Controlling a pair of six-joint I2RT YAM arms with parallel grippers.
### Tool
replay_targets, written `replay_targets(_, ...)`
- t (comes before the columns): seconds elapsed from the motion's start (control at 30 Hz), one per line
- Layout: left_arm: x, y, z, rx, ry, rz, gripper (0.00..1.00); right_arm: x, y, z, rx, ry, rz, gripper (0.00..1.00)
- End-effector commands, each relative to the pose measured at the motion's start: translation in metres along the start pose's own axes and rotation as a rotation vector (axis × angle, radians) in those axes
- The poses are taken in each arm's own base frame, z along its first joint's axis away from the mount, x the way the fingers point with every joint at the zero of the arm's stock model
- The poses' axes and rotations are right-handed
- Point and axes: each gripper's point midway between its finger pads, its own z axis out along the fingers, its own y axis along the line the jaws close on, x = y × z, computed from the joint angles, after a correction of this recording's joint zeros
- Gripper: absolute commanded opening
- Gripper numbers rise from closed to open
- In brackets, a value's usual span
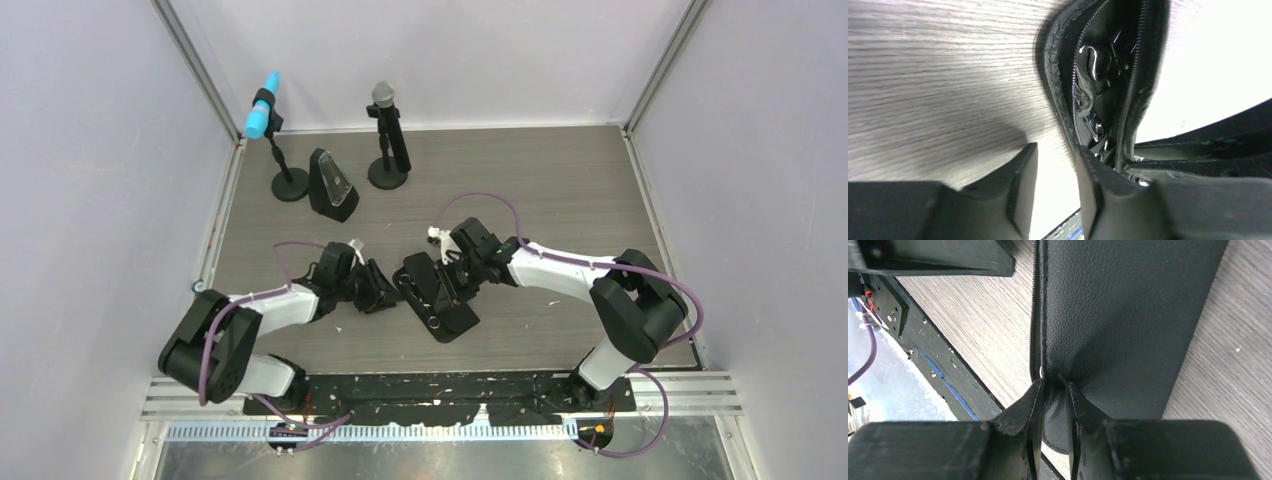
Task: Sort the hair-cutting tools
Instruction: Close the hairdressing tool bag at the center of the board.
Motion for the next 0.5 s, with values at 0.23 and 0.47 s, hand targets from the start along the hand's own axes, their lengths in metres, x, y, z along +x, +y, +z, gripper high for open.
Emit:
replay_targets(0.23, -0.070, -0.046, -0.050, -0.066, -0.158, 0.199, 0.58, 0.035, -0.037, 0.016, 0.157, 0.105, 0.048, 0.28)
replay_targets(0.47, -0.088, -0.071, -0.016, -0.051, -0.025, 0.223, 0.60, 0.039, -0.045, 0.014, 0.205, 0.125, 0.032, 0.28)
